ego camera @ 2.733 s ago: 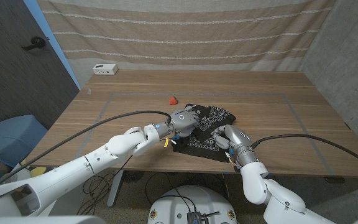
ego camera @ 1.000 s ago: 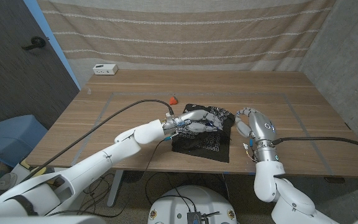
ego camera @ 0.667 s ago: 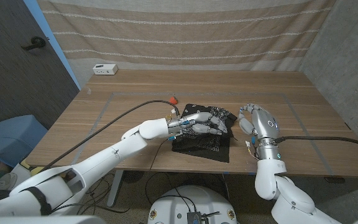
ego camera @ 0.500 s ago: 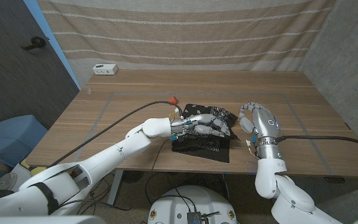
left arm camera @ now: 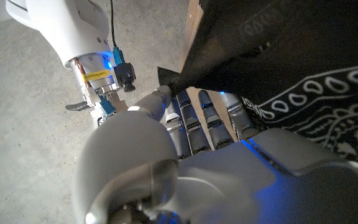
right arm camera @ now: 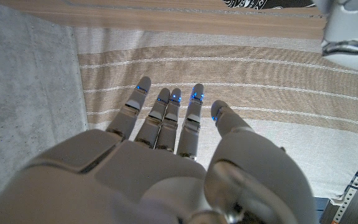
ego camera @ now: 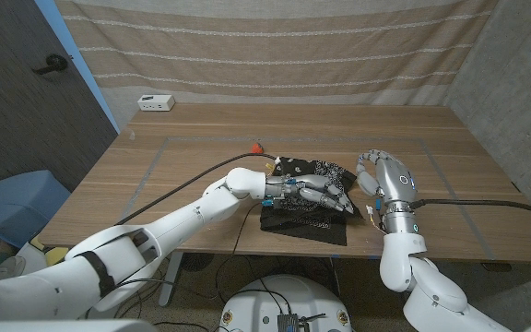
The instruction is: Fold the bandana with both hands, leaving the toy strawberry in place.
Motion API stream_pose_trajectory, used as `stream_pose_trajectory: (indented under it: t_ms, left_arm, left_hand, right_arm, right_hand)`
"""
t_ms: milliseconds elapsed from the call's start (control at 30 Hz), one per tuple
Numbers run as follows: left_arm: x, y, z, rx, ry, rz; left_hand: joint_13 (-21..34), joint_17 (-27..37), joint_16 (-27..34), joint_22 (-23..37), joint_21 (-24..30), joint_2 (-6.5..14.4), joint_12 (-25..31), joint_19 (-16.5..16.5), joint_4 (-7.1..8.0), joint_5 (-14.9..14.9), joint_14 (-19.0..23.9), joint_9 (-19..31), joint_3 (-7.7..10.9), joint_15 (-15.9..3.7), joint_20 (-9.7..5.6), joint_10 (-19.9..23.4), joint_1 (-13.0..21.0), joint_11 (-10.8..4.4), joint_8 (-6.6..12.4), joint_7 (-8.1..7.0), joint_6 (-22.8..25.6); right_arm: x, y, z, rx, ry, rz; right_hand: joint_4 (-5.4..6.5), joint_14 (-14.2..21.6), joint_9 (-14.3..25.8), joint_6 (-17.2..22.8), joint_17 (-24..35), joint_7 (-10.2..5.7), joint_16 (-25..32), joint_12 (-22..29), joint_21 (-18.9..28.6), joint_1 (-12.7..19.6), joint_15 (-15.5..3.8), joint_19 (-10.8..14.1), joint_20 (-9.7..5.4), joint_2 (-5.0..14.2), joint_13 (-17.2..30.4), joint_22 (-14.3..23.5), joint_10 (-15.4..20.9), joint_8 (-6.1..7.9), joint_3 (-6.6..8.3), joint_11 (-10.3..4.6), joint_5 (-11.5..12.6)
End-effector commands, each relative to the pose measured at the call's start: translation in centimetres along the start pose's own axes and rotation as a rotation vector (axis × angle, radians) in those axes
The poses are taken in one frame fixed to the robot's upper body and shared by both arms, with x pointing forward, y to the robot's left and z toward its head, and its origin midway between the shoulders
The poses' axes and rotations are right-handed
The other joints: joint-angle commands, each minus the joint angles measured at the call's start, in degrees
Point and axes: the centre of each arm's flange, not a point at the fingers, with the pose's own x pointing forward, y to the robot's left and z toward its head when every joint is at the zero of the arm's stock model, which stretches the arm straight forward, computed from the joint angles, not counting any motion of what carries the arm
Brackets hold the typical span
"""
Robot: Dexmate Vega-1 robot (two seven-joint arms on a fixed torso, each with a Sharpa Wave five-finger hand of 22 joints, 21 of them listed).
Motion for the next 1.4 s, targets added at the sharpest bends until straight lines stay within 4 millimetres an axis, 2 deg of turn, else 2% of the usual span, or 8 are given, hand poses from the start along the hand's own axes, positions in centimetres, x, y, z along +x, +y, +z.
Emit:
stream_pose_trajectory:
  t_ms: [33,200,267,367,567,867,1133,1400]
  left_arm:
    - [2.2,-1.0,-1.1,-0.157,0.075,-0.370]
    - [2.3,-1.3,-1.1,-0.231,0.061,-0.469]
    - [2.3,-1.2,-1.1,-0.245,0.054,-0.473]
    - [1.9,-0.5,-0.3,-0.222,0.002,-0.421]
    - [0.1,0.9,1.0,-0.059,-0.046,-0.208]
    - [-2.3,2.5,2.3,0.139,-0.064,0.080]
    - [-4.7,3.4,3.0,0.264,-0.019,0.287]
    - [-7.8,4.3,3.8,0.307,0.002,0.490]
  left_hand:
    - [0.93,0.66,-3.25,1.81,0.57,-3.35,-3.42,-9.57,3.26,-0.60,-7.36,0.02,-6.65,5.01,1.76,-8.79,-11.30,4.85,-0.17,3.53,-15.03]
    - [0.74,0.59,-4.01,1.60,-0.52,-7.36,-6.38,-13.28,4.80,-0.88,-10.32,-0.05,-11.32,6.53,2.19,-13.31,-18.66,6.81,-0.23,-0.22,-23.62]
    - [0.25,0.44,-4.05,0.95,-1.29,-8.46,-7.79,-13.41,5.40,-0.65,-10.79,-0.05,-12.68,7.56,2.27,-15.33,-20.95,8.30,0.03,-0.80,-25.52]
    - [-0.38,0.16,-4.05,-0.28,-3.40,-8.85,-8.90,-15.82,5.94,-0.38,-11.19,-0.07,-13.51,8.13,2.78,-16.54,-22.75,8.32,0.30,-1.37,-26.58]
    - [-1.23,-0.73,-4.41,-1.48,-5.91,-8.66,-9.65,-17.31,5.62,-0.15,-11.90,-0.11,-13.44,7.08,2.33,-16.53,-22.98,6.51,0.82,-2.14,-26.30]
    - [-2.81,-2.97,-6.33,-1.98,-9.66,-8.03,-11.96,-18.14,4.01,-0.21,-15.97,-0.14,-12.57,6.55,1.40,-19.17,-21.75,5.65,0.55,-4.27,-27.79]
    - [-4.09,-4.81,-7.00,-1.99,-12.95,-6.59,-13.79,-19.85,3.25,-0.38,-18.87,-0.16,-11.78,6.75,1.40,-21.62,-21.48,5.20,0.36,-4.63,-29.60]
    - [-5.98,-7.07,-7.40,-2.07,-16.31,-5.03,-16.01,-19.94,2.78,-0.61,-21.62,-0.25,-11.20,6.12,1.11,-25.25,-22.09,3.20,-0.22,-8.12,-34.61]
  right_arm:
    - [0.4,0.1,-0.4,0.000,-0.013,0.003]
    - [0.7,0.1,-0.5,0.003,-0.019,0.005]
    - [0.8,0.1,-0.5,0.004,-0.021,0.005]
    - [1.0,0.1,-0.5,0.002,-0.030,0.000]
    - [1.5,0.0,-0.5,0.005,-0.041,-0.001]
    - [2.1,0.0,-0.4,0.018,-0.062,-0.007]
    - [2.7,-0.3,-0.4,0.051,-0.073,-0.019]
    - [3.5,-0.4,-0.4,0.121,-0.087,-0.029]
  right_hand:
    - [0.16,0.15,0.27,-0.28,0.24,0.11,0.35,0.25,0.09,-0.64,-2.37,0.47,-0.13,-0.43,0.31,0.24,0.32,0.28,-0.27,0.15,-0.23]
    - [0.35,0.16,0.28,-0.29,0.36,0.09,0.45,0.27,0.10,-1.10,-2.29,0.48,-0.10,-0.70,0.31,0.24,0.30,0.33,-0.61,-0.05,-0.27]
    - [0.48,0.17,0.28,-0.35,0.42,0.07,0.50,0.29,0.11,-1.32,-2.25,0.49,-0.09,-0.75,0.31,0.25,0.32,0.33,-0.73,-0.11,-0.27]
    - [0.60,0.13,0.28,-0.37,0.52,0.06,0.57,0.33,0.14,-1.57,-2.27,0.55,-0.07,-0.75,0.31,0.25,0.36,0.37,-0.90,-0.17,-0.26]
    - [0.38,0.11,0.29,-0.44,0.50,0.03,0.58,0.33,0.18,-1.49,-2.27,0.63,-0.02,-0.82,0.30,0.25,0.32,0.38,-0.90,0.07,-0.19]
    - [0.12,0.13,0.29,-0.54,0.48,0.03,0.61,0.32,0.21,-1.42,-2.29,0.69,-0.06,-0.91,0.30,0.25,0.23,0.39,-0.91,0.01,-0.13]
    - [-0.24,-0.06,0.29,-1.21,0.45,-0.16,0.57,0.22,0.27,-1.26,-2.25,0.82,-0.18,-0.94,0.30,0.25,-0.12,0.20,-0.89,-0.05,-0.08]
    - [-0.57,-0.39,0.29,-3.02,0.58,-0.98,0.61,-0.09,0.26,-1.27,-2.20,0.79,-0.24,-0.90,0.30,0.24,-1.24,-0.25,-1.05,-0.36,-0.08]
